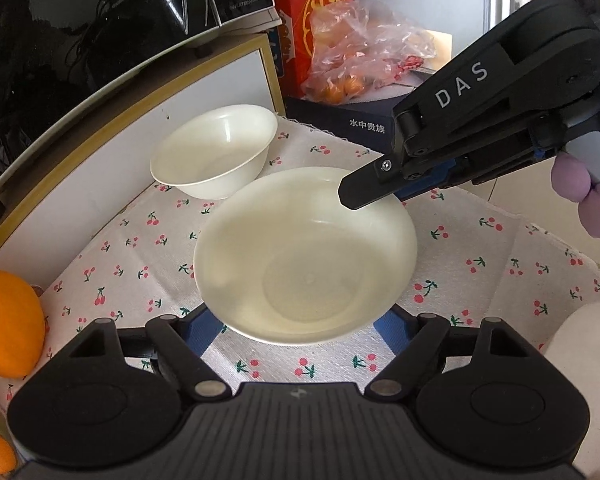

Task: Organize plates and bowls
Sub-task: 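Lift the cream bowl with the left gripper and carry it over the white bowl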

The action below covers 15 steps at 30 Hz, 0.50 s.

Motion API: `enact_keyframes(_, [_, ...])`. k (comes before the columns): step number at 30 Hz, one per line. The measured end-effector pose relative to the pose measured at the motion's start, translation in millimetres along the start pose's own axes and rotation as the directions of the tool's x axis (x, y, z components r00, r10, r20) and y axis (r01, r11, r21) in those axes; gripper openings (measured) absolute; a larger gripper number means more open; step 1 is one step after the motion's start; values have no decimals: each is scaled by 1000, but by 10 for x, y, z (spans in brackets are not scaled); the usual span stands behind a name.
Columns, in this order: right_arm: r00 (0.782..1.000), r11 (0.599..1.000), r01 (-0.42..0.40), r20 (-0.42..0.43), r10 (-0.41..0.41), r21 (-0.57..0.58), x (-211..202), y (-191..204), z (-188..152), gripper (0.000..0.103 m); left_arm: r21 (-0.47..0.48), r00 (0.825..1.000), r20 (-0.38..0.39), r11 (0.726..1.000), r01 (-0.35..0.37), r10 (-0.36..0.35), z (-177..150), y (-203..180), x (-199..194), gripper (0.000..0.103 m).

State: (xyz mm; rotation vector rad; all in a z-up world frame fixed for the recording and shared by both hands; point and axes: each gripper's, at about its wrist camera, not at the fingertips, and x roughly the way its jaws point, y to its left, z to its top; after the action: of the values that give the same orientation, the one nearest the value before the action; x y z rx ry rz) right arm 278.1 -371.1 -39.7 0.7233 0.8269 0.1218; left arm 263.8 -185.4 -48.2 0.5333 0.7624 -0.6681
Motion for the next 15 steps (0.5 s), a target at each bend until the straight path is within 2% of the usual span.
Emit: enact_keyframes(15, [999,999,-42,21,43,-24,-255,192,8,18,-19,999,29,999,-29,30,20,-15,-320,79])
